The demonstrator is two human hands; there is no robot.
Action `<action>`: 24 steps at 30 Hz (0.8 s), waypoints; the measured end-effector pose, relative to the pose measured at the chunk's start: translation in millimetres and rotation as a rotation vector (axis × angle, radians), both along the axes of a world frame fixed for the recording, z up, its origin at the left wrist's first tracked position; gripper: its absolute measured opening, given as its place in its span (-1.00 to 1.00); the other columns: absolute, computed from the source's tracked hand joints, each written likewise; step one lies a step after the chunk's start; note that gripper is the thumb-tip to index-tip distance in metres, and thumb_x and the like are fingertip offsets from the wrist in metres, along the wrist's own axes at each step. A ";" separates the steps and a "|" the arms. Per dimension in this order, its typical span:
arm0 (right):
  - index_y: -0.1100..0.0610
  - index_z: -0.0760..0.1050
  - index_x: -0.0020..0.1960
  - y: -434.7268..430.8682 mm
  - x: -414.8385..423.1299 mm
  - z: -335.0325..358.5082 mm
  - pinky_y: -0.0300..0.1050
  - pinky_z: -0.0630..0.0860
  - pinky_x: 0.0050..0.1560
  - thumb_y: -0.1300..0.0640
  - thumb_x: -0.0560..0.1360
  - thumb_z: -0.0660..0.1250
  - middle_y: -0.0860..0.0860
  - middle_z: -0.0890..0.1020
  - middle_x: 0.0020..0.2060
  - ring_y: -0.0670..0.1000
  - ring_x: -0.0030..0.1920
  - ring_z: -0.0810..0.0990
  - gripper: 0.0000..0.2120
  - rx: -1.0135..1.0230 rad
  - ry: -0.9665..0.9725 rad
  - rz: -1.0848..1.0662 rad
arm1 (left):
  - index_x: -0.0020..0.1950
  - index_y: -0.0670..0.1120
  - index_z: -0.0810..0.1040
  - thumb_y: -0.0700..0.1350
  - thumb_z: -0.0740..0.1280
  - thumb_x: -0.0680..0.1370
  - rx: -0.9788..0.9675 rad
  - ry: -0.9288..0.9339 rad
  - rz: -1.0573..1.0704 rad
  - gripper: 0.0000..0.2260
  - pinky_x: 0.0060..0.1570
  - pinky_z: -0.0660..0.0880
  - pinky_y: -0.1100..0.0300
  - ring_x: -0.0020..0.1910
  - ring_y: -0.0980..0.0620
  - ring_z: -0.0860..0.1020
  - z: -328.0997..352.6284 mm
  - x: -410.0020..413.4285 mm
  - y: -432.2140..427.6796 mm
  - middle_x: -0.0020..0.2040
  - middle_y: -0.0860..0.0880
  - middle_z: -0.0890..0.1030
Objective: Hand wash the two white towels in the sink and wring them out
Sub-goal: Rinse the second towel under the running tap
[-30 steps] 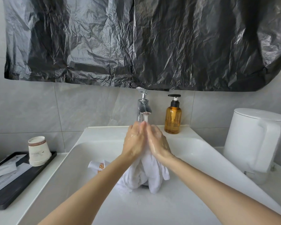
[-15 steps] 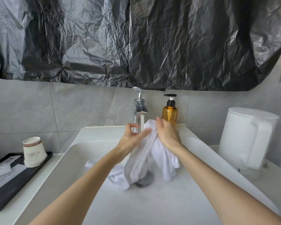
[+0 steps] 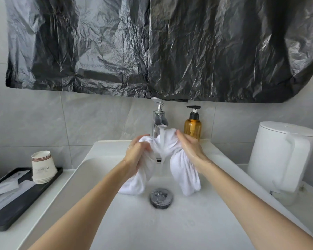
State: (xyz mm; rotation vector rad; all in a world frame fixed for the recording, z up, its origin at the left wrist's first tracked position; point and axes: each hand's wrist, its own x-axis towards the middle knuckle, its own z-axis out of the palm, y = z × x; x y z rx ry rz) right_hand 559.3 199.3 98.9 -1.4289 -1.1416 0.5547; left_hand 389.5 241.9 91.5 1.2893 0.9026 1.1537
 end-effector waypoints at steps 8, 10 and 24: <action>-0.18 0.47 0.22 -1.9 -40.0 -9.0 -0.06 0.44 0.23 -0.50 0.39 0.08 -0.19 0.58 0.10 -0.07 0.15 0.53 -0.41 0.045 -0.098 0.000 | 0.32 0.18 0.46 0.23 0.39 0.32 0.057 0.003 -0.184 -0.43 0.30 0.41 0.10 0.19 0.14 0.50 5.4 11.4 -17.0 0.19 0.11 0.53; -0.11 0.46 0.20 -6.9 -47.5 -10.6 0.04 0.46 0.22 -0.56 0.31 0.03 -0.08 0.60 0.13 0.03 0.16 0.55 -0.29 -0.006 -0.184 -0.051 | 0.20 0.14 0.53 0.34 0.27 0.49 0.128 0.065 -0.106 -0.60 0.19 0.39 0.21 0.14 0.19 0.50 2.0 17.0 -18.6 0.14 0.14 0.56; 0.06 0.27 -0.25 -6.4 -44.0 -11.7 -0.02 0.30 -0.22 -0.14 0.63 -0.05 0.12 0.60 -0.21 0.31 -0.14 0.49 -0.61 -0.011 -0.785 -0.210 | -0.27 -0.06 0.42 0.19 -0.04 0.64 0.396 0.634 0.338 -0.53 -0.13 0.34 0.04 -0.05 -0.20 0.51 -8.4 26.8 -16.4 -0.15 -0.12 0.58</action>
